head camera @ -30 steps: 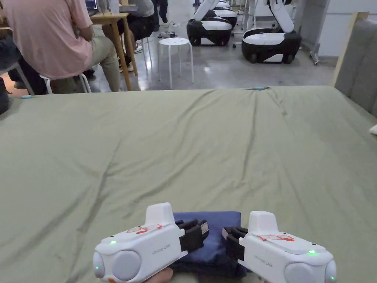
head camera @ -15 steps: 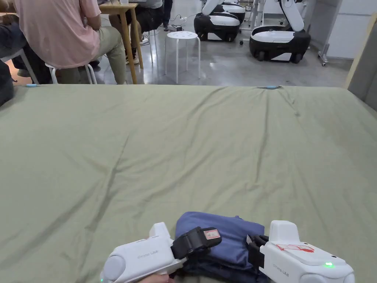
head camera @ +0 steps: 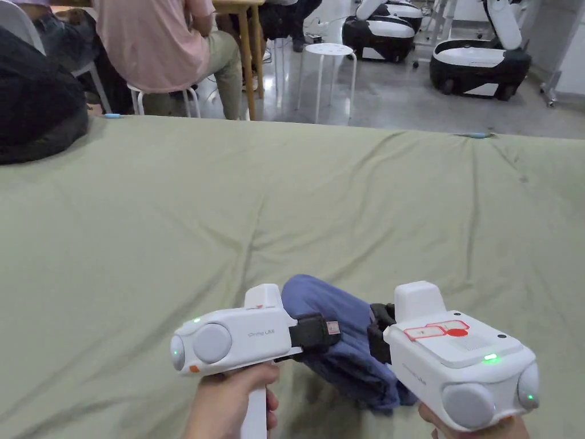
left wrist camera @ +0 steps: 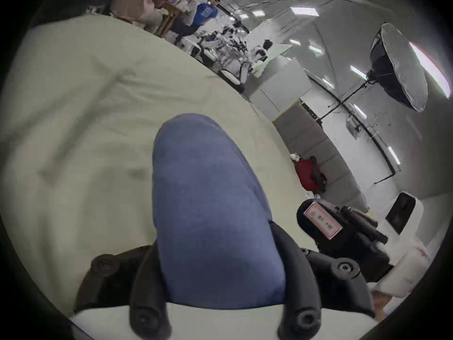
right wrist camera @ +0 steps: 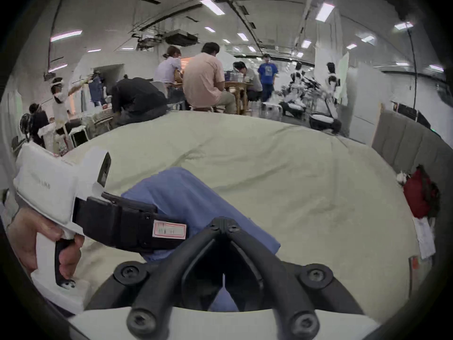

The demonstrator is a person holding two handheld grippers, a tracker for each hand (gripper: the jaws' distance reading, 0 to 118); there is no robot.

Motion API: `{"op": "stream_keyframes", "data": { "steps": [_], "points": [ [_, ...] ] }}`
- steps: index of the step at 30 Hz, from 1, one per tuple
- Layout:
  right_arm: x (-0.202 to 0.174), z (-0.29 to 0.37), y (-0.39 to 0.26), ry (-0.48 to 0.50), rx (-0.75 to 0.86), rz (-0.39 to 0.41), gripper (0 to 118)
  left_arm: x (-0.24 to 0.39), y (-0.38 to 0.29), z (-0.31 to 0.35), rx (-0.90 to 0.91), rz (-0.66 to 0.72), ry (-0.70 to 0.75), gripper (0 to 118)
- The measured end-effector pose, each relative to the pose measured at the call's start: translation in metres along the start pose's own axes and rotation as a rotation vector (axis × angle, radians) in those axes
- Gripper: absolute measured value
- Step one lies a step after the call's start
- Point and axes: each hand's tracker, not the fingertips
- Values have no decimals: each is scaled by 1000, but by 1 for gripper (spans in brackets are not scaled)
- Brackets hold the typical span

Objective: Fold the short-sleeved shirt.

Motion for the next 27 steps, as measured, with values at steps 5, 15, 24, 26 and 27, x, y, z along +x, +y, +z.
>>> {"op": "stream_keyframes", "data": {
  "steps": [5,15,24,26,27],
  "points": [
    [-96,-40,33,100,22,48,0,-77,34,79,33,16,113,37],
    [-261,-120,66,298,20,114,0,-238,100,229,55,59,303,37],
    [-305,-150,69,350,-5,128,0,-279,118,252,47,19,327,70],
    [-299,-152,68,353,-11,120,0,-275,117,257,112,-12,404,106],
    [-295,-151,68,354,-11,116,0,-272,116,264,136,-12,418,111]
  ]
}}
